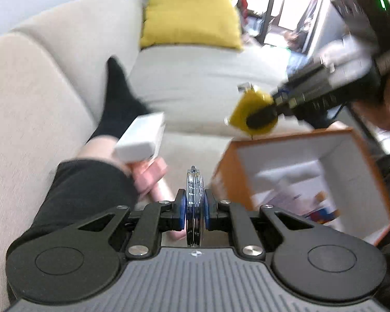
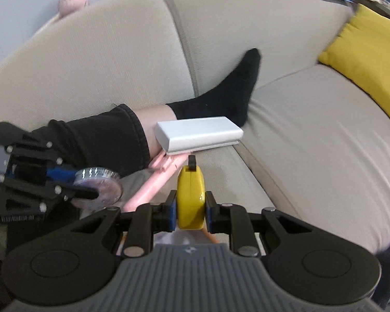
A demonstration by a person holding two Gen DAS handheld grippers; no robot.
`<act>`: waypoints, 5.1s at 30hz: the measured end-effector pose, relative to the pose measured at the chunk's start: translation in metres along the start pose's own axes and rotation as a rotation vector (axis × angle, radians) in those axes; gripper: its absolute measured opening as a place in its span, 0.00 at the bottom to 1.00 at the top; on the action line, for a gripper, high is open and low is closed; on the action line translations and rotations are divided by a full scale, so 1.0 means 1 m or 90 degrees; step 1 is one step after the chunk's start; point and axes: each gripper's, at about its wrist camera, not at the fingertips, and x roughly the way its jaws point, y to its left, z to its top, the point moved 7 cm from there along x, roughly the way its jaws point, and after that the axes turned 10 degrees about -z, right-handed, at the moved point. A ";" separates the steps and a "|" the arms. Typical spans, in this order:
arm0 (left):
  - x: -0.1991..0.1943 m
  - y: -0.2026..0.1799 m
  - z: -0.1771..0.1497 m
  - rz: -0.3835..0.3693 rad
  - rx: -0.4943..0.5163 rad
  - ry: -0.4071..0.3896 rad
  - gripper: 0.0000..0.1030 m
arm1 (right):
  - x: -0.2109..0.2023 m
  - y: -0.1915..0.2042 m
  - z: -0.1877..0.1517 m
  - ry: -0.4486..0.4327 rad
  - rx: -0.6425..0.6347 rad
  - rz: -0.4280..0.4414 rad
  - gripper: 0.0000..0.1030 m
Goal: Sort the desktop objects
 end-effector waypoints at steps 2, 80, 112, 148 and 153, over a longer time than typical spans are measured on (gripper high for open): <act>0.001 -0.012 0.010 -0.029 0.010 -0.012 0.14 | -0.013 -0.007 -0.018 -0.001 0.021 -0.010 0.21; 0.092 -0.047 0.043 -0.120 -0.031 0.080 0.24 | 0.052 -0.051 -0.150 0.112 0.289 -0.009 0.21; 0.061 -0.028 0.036 -0.108 -0.083 0.008 0.24 | 0.076 -0.037 -0.127 0.153 0.383 0.024 0.33; 0.017 0.026 0.010 0.042 -0.077 -0.057 0.24 | -0.008 0.022 -0.054 -0.076 0.140 -0.087 0.39; 0.025 0.034 0.016 0.048 -0.075 -0.053 0.24 | 0.003 0.033 -0.027 -0.062 0.098 -0.100 0.39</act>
